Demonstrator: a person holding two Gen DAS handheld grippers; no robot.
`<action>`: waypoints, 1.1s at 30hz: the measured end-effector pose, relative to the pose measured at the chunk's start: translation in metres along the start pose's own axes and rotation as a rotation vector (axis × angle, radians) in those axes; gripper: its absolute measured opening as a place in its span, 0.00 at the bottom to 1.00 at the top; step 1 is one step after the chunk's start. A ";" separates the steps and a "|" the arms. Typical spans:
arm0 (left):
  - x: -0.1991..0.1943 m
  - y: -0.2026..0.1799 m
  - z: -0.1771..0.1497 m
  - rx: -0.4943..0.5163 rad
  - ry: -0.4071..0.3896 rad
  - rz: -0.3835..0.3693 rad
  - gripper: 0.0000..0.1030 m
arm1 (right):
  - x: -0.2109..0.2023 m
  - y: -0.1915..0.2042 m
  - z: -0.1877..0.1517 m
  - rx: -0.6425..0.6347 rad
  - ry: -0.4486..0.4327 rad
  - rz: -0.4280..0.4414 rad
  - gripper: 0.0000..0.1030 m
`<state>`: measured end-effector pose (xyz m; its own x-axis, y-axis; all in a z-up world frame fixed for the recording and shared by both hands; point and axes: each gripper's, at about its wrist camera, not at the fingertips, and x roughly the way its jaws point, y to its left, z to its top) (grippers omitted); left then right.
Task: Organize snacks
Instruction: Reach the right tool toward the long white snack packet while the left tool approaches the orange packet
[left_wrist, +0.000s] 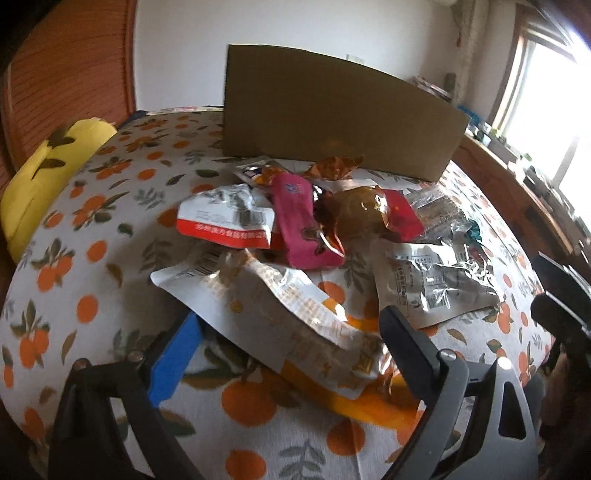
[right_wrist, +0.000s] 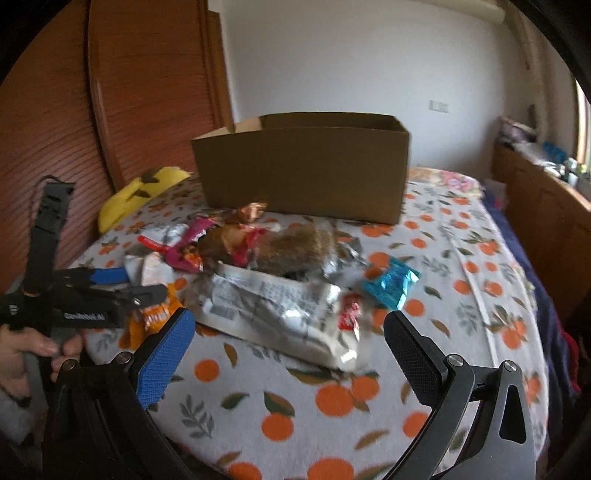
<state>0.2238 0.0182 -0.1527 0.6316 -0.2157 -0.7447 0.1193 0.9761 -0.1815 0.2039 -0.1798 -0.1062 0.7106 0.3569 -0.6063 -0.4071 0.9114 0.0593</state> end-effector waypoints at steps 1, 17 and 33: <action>0.002 -0.001 0.002 0.006 0.007 -0.006 0.92 | 0.003 0.000 0.003 -0.009 0.003 0.016 1.00; 0.000 0.007 0.004 0.084 -0.005 0.048 0.56 | 0.074 -0.014 0.031 -0.076 0.217 0.241 0.99; -0.014 0.032 -0.001 0.048 0.068 0.007 0.73 | 0.105 0.007 0.028 -0.278 0.316 0.247 1.00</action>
<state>0.2181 0.0528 -0.1490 0.5789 -0.2089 -0.7882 0.1531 0.9773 -0.1466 0.2916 -0.1297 -0.1479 0.3819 0.4368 -0.8144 -0.7102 0.7027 0.0438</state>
